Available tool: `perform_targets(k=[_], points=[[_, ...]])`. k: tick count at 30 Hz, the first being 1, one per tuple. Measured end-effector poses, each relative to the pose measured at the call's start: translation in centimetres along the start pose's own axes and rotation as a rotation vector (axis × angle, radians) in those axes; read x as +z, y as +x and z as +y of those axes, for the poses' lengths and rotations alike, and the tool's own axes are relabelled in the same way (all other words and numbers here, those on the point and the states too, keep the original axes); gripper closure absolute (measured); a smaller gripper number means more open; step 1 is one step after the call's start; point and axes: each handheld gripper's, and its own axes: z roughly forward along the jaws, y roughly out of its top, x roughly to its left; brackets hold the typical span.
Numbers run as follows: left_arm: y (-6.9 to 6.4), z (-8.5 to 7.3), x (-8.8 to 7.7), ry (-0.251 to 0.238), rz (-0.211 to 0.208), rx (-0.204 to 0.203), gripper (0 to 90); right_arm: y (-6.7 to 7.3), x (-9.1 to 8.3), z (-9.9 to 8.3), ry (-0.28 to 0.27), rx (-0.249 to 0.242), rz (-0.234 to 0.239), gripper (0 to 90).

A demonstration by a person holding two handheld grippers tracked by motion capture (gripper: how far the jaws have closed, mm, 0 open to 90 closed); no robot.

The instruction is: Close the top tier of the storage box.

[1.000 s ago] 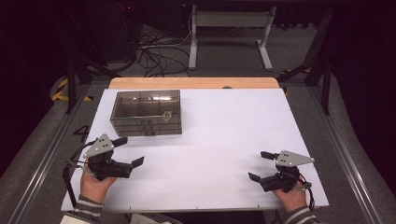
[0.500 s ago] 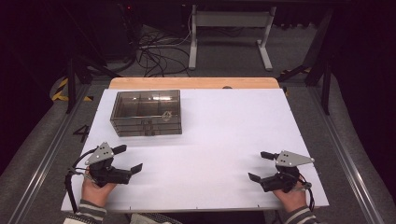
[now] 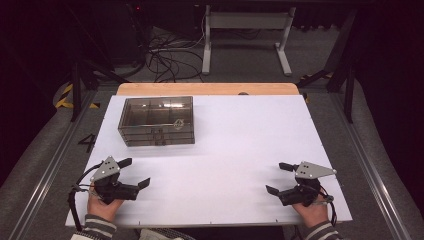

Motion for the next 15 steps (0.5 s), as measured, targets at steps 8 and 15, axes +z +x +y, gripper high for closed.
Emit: perform_targets(k=[8, 15], points=[[0.22, 0.09, -0.14, -0.029, 0.018, -0.009, 0.2, 0.0, 0.01, 0.0, 0.0, 0.0, 0.0, 5.9], [0.16, 0.06, -0.06, -0.023, 0.016, -0.006, 0.2, 0.0, 0.02, 0.01, 0.001, -0.001, 0.0, 5.9]])
